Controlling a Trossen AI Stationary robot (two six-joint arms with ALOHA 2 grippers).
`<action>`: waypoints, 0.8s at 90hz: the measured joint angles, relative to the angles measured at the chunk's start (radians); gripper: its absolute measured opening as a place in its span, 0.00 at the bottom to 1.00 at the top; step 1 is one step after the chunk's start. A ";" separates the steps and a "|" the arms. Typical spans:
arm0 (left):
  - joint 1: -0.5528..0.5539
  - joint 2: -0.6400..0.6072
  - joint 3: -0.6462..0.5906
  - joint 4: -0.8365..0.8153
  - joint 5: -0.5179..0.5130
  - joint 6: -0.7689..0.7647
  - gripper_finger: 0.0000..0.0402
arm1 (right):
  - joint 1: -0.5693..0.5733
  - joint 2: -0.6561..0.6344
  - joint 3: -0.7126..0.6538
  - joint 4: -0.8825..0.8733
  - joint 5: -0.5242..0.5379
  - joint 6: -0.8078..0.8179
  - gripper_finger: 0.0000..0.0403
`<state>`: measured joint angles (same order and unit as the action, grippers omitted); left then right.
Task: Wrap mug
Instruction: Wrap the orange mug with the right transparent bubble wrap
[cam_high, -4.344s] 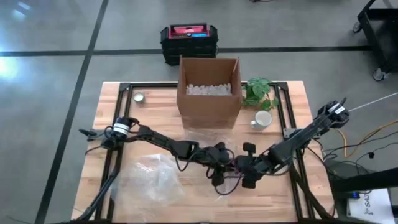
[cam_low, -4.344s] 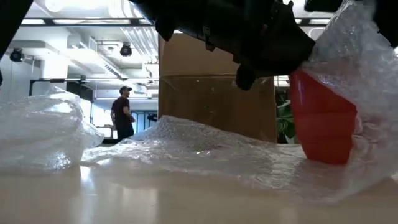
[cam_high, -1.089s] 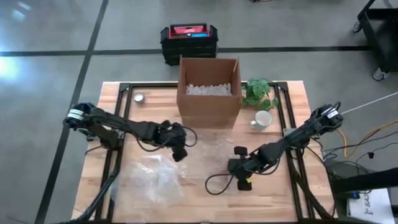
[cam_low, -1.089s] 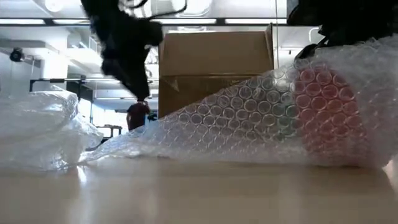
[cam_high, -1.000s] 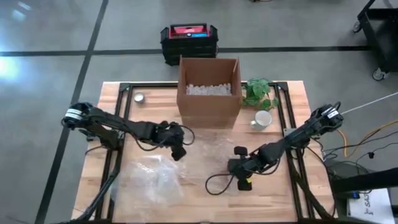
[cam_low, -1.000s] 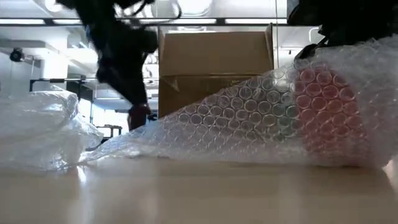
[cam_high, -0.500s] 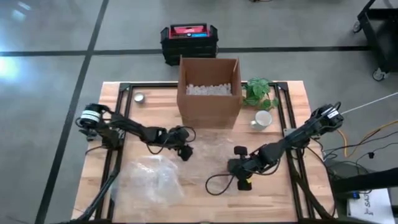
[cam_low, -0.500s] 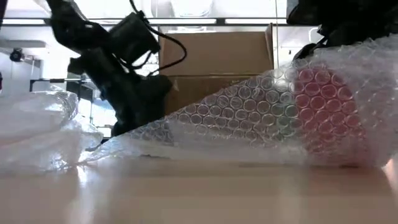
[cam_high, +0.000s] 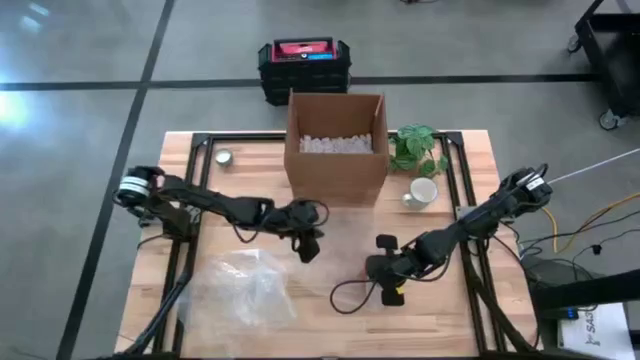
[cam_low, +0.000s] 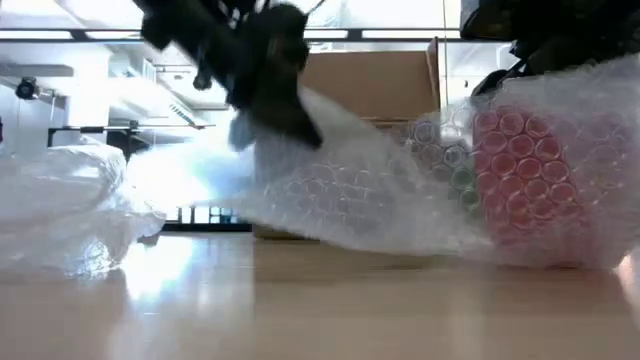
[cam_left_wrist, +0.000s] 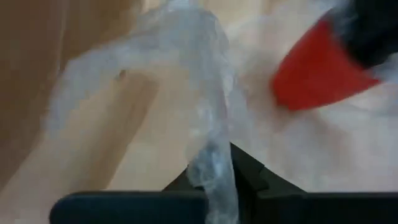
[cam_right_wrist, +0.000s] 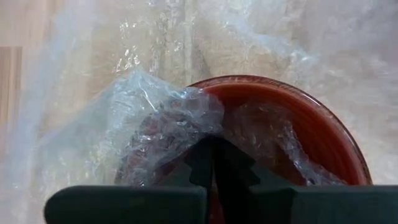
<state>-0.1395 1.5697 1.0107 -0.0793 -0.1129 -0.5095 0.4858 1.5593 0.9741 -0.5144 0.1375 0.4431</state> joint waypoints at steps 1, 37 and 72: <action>-0.002 -0.002 0.008 0.000 0.000 0.004 0.00 | 0.000 0.000 0.000 0.000 0.001 -0.001 0.00; -0.075 0.146 0.167 0.268 0.030 0.111 0.00 | 0.000 0.000 0.000 0.006 0.073 0.001 0.00; -0.085 0.483 0.421 0.280 0.110 0.153 0.00 | 0.000 0.001 0.017 -0.008 0.070 0.002 0.00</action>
<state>-0.2245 2.0530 1.4318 0.2002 -0.0031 -0.3562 0.4858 1.5605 0.9914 -0.5219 0.2078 0.4447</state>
